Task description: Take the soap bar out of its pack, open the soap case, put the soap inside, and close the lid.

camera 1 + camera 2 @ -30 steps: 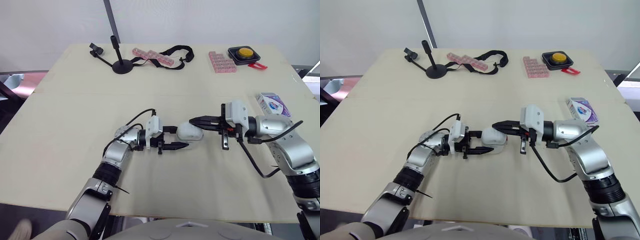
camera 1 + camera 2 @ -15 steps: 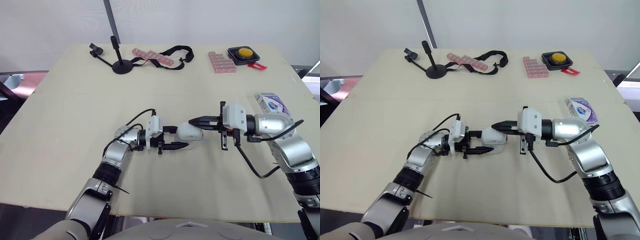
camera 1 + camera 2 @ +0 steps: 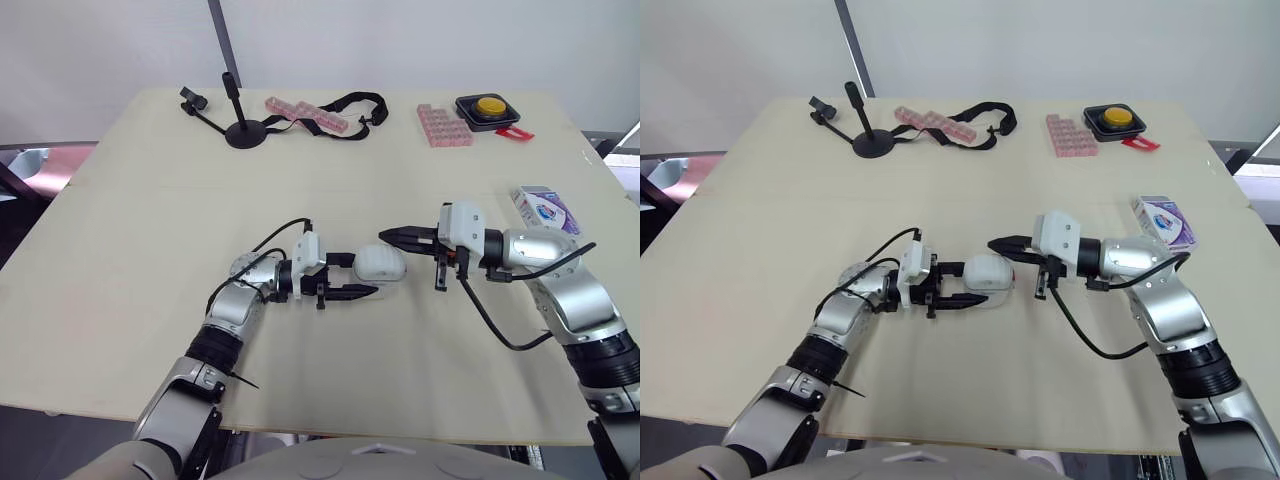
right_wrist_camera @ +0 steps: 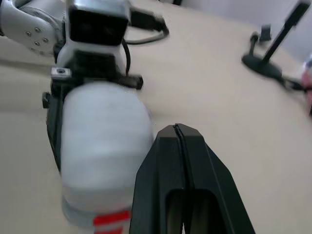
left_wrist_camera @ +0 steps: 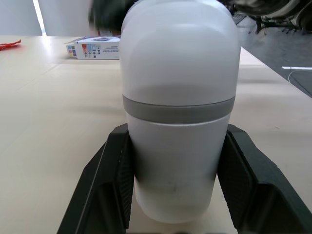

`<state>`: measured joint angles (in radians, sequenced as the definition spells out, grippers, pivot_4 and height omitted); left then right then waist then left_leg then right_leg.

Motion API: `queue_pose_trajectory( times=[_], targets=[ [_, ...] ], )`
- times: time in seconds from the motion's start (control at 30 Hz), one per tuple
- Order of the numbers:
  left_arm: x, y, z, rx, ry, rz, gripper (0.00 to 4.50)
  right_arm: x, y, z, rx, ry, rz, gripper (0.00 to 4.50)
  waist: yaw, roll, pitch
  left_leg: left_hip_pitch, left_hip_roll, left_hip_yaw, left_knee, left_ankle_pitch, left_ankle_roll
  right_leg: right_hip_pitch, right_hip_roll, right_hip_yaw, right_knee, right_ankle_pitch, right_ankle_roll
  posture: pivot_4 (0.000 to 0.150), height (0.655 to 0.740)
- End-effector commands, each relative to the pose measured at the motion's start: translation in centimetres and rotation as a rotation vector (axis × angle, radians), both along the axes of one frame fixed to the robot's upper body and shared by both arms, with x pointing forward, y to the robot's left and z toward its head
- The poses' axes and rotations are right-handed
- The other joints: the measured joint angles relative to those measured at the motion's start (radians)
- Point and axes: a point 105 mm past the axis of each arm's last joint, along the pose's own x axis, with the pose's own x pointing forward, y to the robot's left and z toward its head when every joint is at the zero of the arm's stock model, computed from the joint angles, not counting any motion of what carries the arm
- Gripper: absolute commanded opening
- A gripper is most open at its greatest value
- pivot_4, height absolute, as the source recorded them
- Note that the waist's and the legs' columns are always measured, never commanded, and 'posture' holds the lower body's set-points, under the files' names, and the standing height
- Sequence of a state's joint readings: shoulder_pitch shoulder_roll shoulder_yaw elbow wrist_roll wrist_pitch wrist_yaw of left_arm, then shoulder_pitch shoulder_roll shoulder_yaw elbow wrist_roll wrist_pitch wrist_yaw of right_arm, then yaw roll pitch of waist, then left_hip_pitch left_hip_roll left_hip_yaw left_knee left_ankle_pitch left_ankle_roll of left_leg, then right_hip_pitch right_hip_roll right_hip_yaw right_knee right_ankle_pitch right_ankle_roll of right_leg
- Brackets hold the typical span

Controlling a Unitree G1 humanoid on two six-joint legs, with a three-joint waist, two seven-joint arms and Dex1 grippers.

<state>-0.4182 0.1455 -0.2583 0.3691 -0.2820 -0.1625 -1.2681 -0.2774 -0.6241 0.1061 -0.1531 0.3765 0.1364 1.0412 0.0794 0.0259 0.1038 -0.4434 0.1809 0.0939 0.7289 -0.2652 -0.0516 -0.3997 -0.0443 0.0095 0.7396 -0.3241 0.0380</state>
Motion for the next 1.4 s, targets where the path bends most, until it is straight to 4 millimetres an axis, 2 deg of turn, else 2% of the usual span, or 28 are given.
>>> queue_pose_trajectory(
  times=[0.03, 0.13, 0.17, 0.37, 0.5, 0.6, 0.83, 0.97, 1.07, 1.17, 1.27, 1.4],
  targets=[
    [0.2, 0.4, 1.3, -0.032, -0.015, 0.006, 1.86, 0.3, -2.3, 2.0, 0.124, -0.023, -0.049, 0.02, 0.000, 0.000, 0.000, 0.000, 0.000, 0.000, 0.000, 0.000, 0.000, 0.000, 0.000, 0.000, 0.001, 0.000, 0.000, 0.150, 0.7160],
    [0.2, 0.7, 1.5, -0.032, 0.024, 0.007, 1.86, -0.2, -4.2, 1.9, 0.180, -0.019, -0.074, 0.02, 0.001, 0.000, 0.000, -0.001, 0.000, 0.000, 0.000, 0.000, 0.000, -0.001, 0.000, 0.000, 0.001, 0.000, 0.000, 0.150, 0.7160],
    [0.3, 0.8, 1.7, -0.040, 0.057, 0.014, 1.86, -0.7, -4.9, 1.5, 0.178, -0.021, -0.076, 0.26, 0.001, 0.000, 0.000, -0.001, 0.000, 0.000, 0.000, 0.000, 0.000, -0.001, 0.000, 0.000, 0.000, 0.000, 0.000, 0.150, 0.7160],
    [-0.1, 1.4, 2.6, -0.022, 0.274, -0.005, 1.86, -3.7, -7.0, -1.3, 0.137, 0.026, -0.052, 2.12, 0.000, 0.000, 0.001, -0.001, 0.000, 0.001, 0.000, 0.000, 0.000, -0.001, -0.001, -0.001, -0.001, 0.000, 0.000, 0.150, 0.7160],
    [-0.5, 1.7, 2.8, 0.029, 0.437, 0.004, 1.86, -5.4, -6.9, -3.1, 0.110, 0.063, -0.014, 3.48, -0.006, 0.001, 0.001, -0.001, 0.000, 0.001, 0.000, 0.000, 0.000, -0.001, 0.000, -0.001, -0.001, 0.000, 0.000, 0.150, 0.7160],
    [-1.1, 2.2, 2.5, 0.108, 0.634, -0.004, 1.86, -5.7, -6.8, -3.6, 0.111, 0.061, -0.021, 4.47, -0.008, 0.001, 0.001, -0.001, 0.000, 0.001, 0.000, 0.000, 0.000, -0.001, 0.000, -0.001, -0.002, 0.000, -0.001, 0.150, 0.7160],
    [-2.0, 2.6, 3.0, 0.140, 0.960, -0.018, 1.86, -5.6, -6.7, -3.5, 0.128, 0.054, -0.025, 4.47, -0.003, 0.001, 0.001, -0.001, 0.000, 0.001, 0.000, 0.000, 0.000, -0.002, -0.001, -0.001, -0.002, -0.001, -0.002, 0.150, 0.7160],
    [-1.5, 2.8, 2.2, 0.145, 1.151, 0.031, 1.86, -5.8, -6.9, -3.5, 0.125, 0.068, -0.004, 4.47, -0.001, 0.001, 0.001, -0.002, -0.001, 0.001, 0.000, 0.000, 0.000, -0.002, -0.001, -0.001, -0.003, -0.001, -0.002, 0.150, 0.7160],
    [-1.3, 2.9, 2.0, 0.140, 1.206, 0.055, 1.86, -5.8, -7.0, -3.4, 0.128, 0.071, 0.001, 4.47, -0.004, 0.000, 0.001, -0.002, -0.001, 0.001, 0.000, 0.000, 0.000, -0.002, 0.000, 0.000, -0.004, -0.001, -0.002, 0.150, 0.7160],
    [-1.2, 3.1, 0.9, 0.172, 1.244, 0.118, 1.86, -6.0, -7.0, -3.6, 0.130, 0.076, 0.005, 4.47, -0.001, 0.000, 0.001, -0.003, -0.001, 0.001, -0.001, 0.000, 0.000, -0.001, 0.000, 0.000, -0.005, -0.001, -0.002, 0.150, 0.7160],
    [-1.7, 3.2, -0.2, 0.235, 1.258, 0.143, 1.86, -6.0, -6.8, -3.9, 0.130, 0.082, 0.004, 4.47, 0.000, 0.000, 0.001, -0.003, -0.001, 0.001, -0.001, 0.000, 0.000, 0.000, 0.001, -0.001, -0.006, -0.001, -0.002, 0.150, 0.7160],
    [-2.1, 3.2, -0.7, 0.266, 1.298, 0.137, 1.86, -6.0, -6.8, -4.0, 0.126, 0.082, -0.001, 4.47, 0.000, 0.000, 0.001, -0.001, -0.001, 0.000, -0.002, 0.000, -0.001, 0.003, 0.000, -0.001, -0.009, -0.001, -0.002, 0.150, 0.7160]
  ],
)
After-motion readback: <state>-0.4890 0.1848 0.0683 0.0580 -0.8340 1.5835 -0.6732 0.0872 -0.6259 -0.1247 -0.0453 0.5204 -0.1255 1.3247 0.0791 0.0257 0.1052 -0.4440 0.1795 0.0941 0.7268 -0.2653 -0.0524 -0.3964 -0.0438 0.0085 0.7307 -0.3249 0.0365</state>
